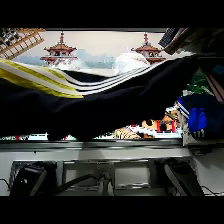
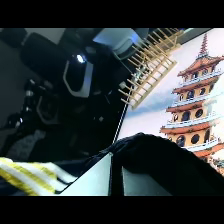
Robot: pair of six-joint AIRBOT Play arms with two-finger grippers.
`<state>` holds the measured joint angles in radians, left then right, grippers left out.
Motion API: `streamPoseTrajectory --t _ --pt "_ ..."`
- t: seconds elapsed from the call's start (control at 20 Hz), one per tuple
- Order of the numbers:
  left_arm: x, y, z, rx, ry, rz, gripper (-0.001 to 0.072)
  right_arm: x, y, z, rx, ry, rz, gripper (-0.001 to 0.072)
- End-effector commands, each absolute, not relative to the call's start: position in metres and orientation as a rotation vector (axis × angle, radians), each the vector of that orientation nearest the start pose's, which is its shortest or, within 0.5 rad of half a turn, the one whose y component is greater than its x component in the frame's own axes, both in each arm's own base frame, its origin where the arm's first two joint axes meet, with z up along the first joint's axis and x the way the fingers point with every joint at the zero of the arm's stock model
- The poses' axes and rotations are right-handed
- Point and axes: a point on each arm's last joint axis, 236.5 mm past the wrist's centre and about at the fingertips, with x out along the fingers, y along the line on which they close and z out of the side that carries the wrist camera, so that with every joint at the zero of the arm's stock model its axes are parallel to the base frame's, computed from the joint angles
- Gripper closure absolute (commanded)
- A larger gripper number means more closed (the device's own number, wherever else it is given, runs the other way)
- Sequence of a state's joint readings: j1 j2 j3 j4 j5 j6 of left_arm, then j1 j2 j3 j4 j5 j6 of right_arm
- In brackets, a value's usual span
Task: Fold the clothes and pants, and hang the long-sleeved shirts on hangers.
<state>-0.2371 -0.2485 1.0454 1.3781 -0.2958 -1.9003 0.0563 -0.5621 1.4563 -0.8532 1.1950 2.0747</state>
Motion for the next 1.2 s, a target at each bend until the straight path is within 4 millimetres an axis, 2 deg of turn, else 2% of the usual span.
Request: streamPoseTrajectory --t 0.0,0.1,0.2,0.35,0.45,0.5,0.6,0.7,0.8,0.9,1.05,1.15 --pt "0.227 -0.064 0.472 -0.488 -0.389 -0.369 0.07 0.214 0.142 0.396 0.852 0.498 0.496 0.0685" --pt "0.28 -0.075 0.449 -0.459 -0.314 -0.341 0.07 0.241 0.142 0.379 0.86 0.558 0.46 0.0685" --pt "0.329 -0.085 0.418 -0.452 -0.229 -0.318 0.0701 0.275 0.14 0.353 0.852 0.631 0.408 0.0685" --pt "0.389 -0.1 0.36 -0.438 -0.077 -0.286 0.07 0.332 0.13 0.284 0.841 0.787 0.273 0.0687" --pt "0.419 -0.111 0.321 -0.413 0.016 -0.274 0.0701 0.37 0.127 0.232 0.841 0.865 0.215 0.0687" --pt "0.427 -0.117 0.307 -0.39 0.048 -0.277 0.0701 0.392 0.126 0.206 0.832 0.882 0.196 0.0687" --pt "0.437 -0.126 0.285 -0.317 0.093 -0.283 0.07 0.429 0.123 0.156 0.835 0.93 0.149 0.0687" --pt "0.441 -0.128 0.271 -0.289 0.133 -0.28 0.0701 0.46 0.129 0.113 0.864 0.973 0.141 0.0687" --pt "0.441 -0.129 0.256 -0.28 0.189 -0.279 0.0701 0.477 0.138 0.08 0.905 1.016 0.149 0.0687" --pt "0.433 -0.13 0.228 -0.234 0.308 -0.273 0.0701 0.482 0.134 0.059 0.894 1.044 0.122 0.0687" --pt "0.414 -0.117 0.185 -0.131 0.446 -0.24 0.0701 0.478 0.115 0.048 0.832 1.065 0.091 0.0687" --pt "0.396 -0.11 0.165 -0.115 0.498 -0.231 0.0701 0.471 0.098 0.039 0.771 1.1 0.072 0.0687"
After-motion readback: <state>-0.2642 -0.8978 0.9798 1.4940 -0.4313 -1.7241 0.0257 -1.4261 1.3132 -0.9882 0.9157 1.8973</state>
